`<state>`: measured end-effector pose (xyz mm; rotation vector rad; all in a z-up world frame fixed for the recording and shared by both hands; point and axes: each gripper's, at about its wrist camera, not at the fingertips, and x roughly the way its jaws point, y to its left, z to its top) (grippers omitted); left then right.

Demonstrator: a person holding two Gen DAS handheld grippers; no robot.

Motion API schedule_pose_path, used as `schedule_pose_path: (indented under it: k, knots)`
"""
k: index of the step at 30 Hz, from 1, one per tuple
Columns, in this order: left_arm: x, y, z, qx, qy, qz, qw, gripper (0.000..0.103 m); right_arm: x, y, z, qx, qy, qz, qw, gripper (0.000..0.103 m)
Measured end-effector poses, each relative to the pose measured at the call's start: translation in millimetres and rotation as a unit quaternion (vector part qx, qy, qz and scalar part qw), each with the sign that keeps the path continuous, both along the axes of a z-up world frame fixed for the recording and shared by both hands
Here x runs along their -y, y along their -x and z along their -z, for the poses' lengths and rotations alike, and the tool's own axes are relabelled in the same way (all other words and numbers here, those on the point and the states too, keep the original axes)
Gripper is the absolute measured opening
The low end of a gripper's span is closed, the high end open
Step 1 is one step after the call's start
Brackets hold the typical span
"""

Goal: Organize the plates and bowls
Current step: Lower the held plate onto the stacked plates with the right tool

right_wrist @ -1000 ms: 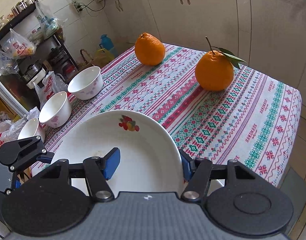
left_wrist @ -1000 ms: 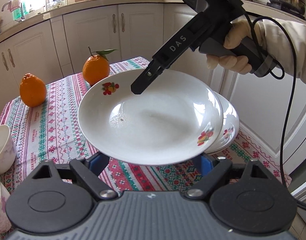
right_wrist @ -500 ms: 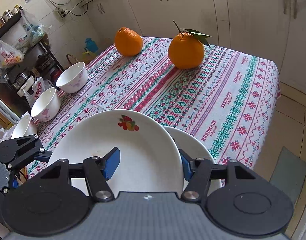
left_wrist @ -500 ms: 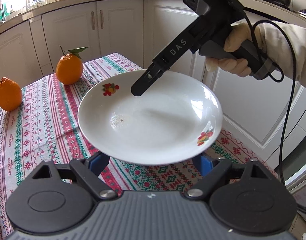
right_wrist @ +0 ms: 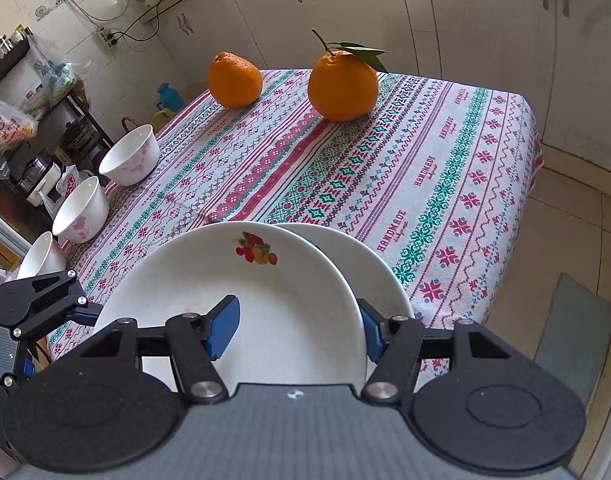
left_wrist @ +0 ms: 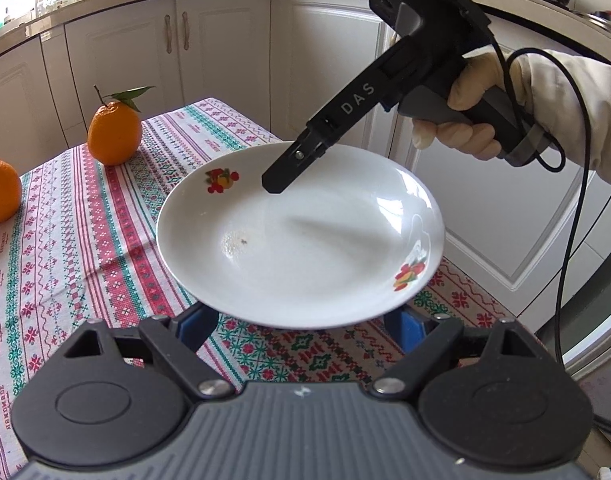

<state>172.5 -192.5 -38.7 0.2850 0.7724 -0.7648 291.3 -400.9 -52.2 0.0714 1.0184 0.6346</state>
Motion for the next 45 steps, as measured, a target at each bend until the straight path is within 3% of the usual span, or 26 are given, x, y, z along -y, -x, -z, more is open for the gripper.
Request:
schedule_pose_path:
  k: [45]
  knots:
    - [-3, -12, 9, 0.001, 0.022, 0.009, 0.9997, 0.090, 23, 32, -8, 0.008, 0.018, 0.055, 0.998, 0.068]
